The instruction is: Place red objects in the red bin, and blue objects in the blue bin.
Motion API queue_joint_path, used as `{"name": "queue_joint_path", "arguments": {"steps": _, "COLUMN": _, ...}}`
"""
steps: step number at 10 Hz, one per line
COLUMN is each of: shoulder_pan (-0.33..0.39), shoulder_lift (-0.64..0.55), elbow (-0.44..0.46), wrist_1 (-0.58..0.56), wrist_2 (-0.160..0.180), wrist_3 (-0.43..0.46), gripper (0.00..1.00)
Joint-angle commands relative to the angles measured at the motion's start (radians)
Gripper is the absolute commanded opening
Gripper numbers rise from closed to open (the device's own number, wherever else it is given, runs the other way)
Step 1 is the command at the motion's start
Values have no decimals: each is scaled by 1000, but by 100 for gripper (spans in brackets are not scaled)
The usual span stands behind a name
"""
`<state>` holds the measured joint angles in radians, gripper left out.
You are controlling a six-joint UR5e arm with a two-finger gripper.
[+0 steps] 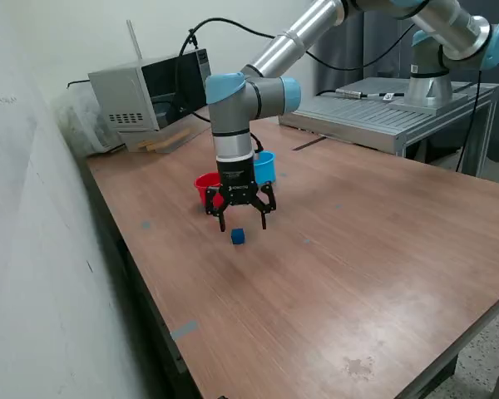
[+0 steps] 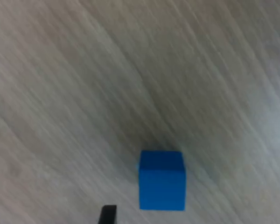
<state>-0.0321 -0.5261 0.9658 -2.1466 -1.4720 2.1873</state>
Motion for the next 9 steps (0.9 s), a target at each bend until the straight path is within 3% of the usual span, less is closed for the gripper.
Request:
{"name": "queue_joint_path", "arguments": {"steps": 1, "shoulder_pan": -14, "shoulder_lift": 52, "elbow": -61, "wrist_1": -1, "wrist_2": -4, "wrist_3": 25, "gripper": 100}}
{"name": "queue_joint_path", "arguments": {"steps": 8, "shoulder_pan": -42, "shoulder_lift": 63, "elbow": -61, "wrist_1": -2, "wrist_2": -7, "wrist_3": 11, "gripper": 100}}
{"name": "queue_joint_path", "arguments": {"steps": 9, "shoulder_pan": -40, "shoulder_lift": 63, "elbow": -58, "wrist_1": -3, "wrist_2": -4, "wrist_3": 11, "gripper": 0}}
